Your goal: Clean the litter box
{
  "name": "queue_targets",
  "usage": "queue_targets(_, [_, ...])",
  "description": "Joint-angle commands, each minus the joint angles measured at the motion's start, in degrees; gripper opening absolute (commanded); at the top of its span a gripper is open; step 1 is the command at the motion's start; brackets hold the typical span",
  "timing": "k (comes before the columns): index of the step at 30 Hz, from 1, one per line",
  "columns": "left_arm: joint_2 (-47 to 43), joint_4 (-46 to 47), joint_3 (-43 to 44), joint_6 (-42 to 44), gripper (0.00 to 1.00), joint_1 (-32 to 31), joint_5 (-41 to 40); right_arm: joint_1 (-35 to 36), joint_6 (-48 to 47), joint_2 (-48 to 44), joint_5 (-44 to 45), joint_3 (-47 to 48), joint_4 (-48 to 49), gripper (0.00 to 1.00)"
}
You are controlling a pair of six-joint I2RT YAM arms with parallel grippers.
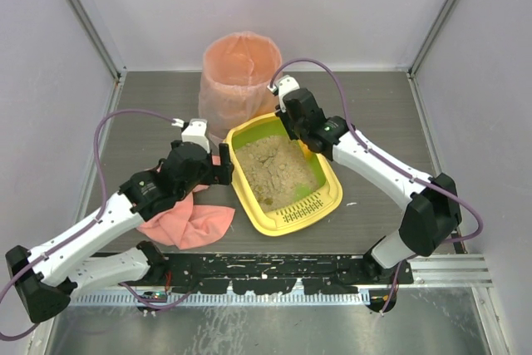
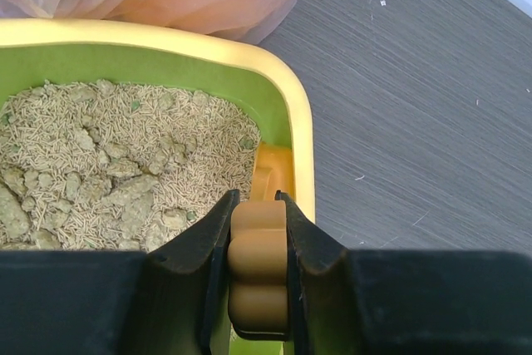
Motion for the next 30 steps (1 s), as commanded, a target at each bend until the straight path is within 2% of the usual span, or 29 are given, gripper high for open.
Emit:
queue_targets(1, [0.99, 7.92, 1.2, 0.64, 0.98, 0.04, 0.75, 0.18, 1.26, -0.61, -1.84, -0.78, 4.4, 0.01])
queue_targets(10, [5.54, 10.83, 1.73, 0.61, 0.99, 0.04, 2.01, 0.06, 4.23, 1.53, -4.92, -0.69, 3.86, 0.01])
queue_targets(16, [8.48, 13.52, 1.58, 2.43, 0.91, 0.09, 4.06, -0.78, 10.87, 0.46, -15.01, -0.66, 3.5, 0.01])
queue_targets(20, [10.41, 14.54, 2.05, 3.34, 0.85, 0.09, 6.04, -1.03, 13.85, -0.17, -16.8, -0.91, 3.66, 0.0])
queue_targets(30, [13.95, 15.44, 2.27, 4.38, 0.75, 0.08, 7.43, -3.66, 20.52, -3.09, -20.25, -5.8, 7.37, 0.01])
